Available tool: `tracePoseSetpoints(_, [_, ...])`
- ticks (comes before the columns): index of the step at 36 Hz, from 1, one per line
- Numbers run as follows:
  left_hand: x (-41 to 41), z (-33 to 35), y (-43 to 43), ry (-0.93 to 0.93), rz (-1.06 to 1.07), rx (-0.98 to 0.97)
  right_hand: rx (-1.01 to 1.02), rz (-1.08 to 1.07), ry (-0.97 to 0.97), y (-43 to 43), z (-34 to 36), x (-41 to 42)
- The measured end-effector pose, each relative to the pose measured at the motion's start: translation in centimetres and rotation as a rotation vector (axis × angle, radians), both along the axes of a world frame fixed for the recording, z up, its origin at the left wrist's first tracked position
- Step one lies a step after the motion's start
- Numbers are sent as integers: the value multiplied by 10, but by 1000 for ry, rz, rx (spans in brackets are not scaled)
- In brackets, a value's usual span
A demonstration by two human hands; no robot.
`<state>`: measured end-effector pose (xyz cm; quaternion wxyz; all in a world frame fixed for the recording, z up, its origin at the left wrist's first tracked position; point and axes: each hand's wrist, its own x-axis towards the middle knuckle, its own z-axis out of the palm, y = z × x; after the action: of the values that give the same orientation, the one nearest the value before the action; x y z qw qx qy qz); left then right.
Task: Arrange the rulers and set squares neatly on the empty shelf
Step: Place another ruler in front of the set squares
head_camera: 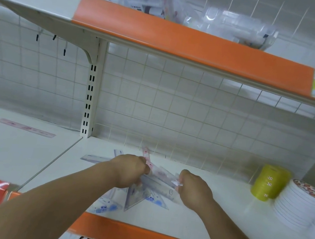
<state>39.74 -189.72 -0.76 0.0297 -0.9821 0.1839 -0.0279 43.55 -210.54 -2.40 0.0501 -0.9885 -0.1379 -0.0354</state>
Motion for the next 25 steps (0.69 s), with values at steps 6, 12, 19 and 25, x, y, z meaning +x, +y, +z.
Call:
tracePoseSetpoints(6, [-1, 1, 0, 35, 29, -9, 31, -40, -22, -4, 3, 0])
tracePoseSetpoints(12, [-2, 0, -11, 62, -10, -13, 48, -60, -19, -13, 1, 5])
tracePoseSetpoints(19, [-3, 3, -33, 44, -73, 18, -63, -23, 7, -30, 3, -3])
tracePoseSetpoints(25, [-6, 3, -28, 44, -57, 52, 54, -80, 35, -37, 2, -9])
